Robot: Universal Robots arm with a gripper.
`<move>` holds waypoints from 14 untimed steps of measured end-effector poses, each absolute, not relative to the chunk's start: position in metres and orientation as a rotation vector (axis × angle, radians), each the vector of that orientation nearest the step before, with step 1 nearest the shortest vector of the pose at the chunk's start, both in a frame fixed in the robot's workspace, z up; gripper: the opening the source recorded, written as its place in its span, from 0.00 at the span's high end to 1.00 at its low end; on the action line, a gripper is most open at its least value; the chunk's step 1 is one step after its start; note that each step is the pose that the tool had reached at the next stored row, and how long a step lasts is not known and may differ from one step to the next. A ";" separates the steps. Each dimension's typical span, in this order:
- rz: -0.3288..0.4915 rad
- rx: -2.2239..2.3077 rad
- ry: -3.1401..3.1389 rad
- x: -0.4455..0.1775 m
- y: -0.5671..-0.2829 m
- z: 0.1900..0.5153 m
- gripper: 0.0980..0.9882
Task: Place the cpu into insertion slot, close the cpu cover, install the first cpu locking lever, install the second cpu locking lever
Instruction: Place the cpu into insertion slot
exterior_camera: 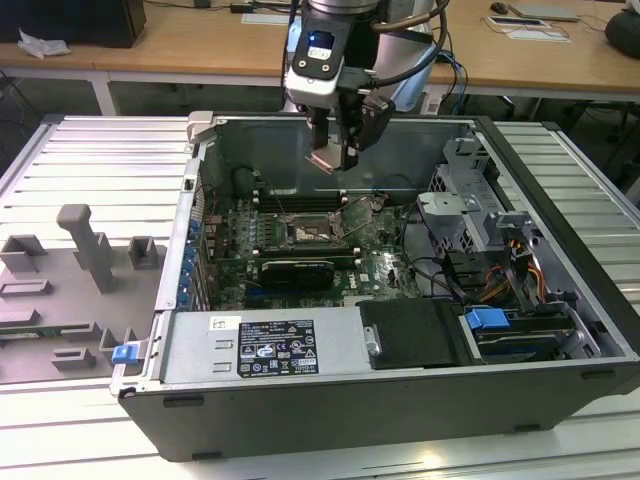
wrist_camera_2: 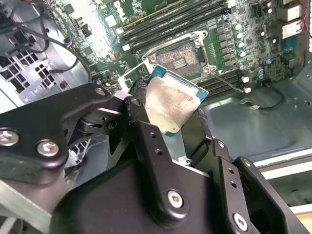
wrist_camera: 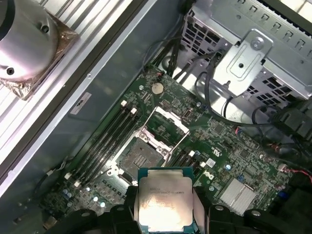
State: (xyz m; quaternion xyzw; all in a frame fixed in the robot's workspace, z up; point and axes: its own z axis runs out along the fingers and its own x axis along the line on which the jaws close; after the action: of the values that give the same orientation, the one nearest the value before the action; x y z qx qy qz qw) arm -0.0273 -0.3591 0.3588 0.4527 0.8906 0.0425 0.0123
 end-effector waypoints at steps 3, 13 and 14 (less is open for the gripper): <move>0.132 1.462 2.748 -0.027 -0.359 0.358 0.51; 0.129 1.565 2.686 -0.027 -0.359 0.356 0.51; 0.128 1.565 2.686 -0.027 -0.359 0.355 0.51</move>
State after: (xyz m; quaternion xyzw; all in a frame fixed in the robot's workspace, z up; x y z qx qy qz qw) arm -0.0273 -0.3590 0.3551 0.5030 0.8632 0.0412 0.0150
